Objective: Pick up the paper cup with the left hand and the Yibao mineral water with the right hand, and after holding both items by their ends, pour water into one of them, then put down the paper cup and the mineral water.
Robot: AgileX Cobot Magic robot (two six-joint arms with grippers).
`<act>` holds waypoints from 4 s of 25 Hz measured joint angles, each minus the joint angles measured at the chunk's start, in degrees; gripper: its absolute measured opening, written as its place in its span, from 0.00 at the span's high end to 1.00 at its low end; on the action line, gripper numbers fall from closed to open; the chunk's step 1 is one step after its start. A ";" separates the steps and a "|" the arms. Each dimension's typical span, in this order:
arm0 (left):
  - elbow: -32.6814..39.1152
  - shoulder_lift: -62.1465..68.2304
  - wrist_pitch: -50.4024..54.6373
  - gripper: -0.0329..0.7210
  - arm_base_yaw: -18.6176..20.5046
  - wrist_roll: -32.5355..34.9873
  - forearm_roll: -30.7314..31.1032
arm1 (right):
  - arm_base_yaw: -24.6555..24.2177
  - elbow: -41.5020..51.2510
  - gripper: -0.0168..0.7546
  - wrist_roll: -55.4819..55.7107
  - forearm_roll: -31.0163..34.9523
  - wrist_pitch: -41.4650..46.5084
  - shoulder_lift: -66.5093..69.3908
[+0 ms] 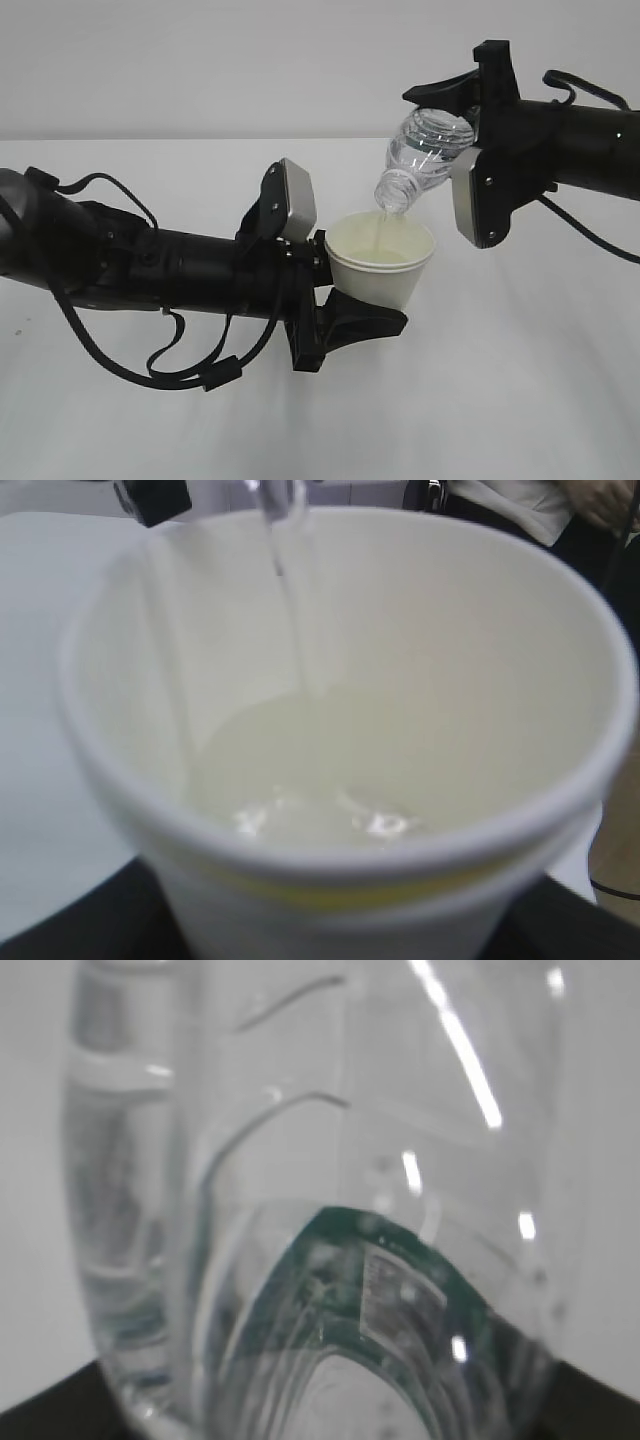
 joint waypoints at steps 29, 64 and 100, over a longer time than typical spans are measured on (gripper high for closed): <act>0.12 0.00 0.00 0.38 0.00 0.00 0.10 | 0.00 0.00 0.38 -0.09 0.22 -0.44 0.00; 0.12 0.00 0.00 0.39 0.00 0.00 0.20 | 0.00 0.00 0.41 -1.84 0.39 -0.62 0.00; 0.12 0.00 -0.37 0.39 0.00 0.00 0.40 | 0.00 0.00 0.41 -3.65 0.61 -0.62 0.00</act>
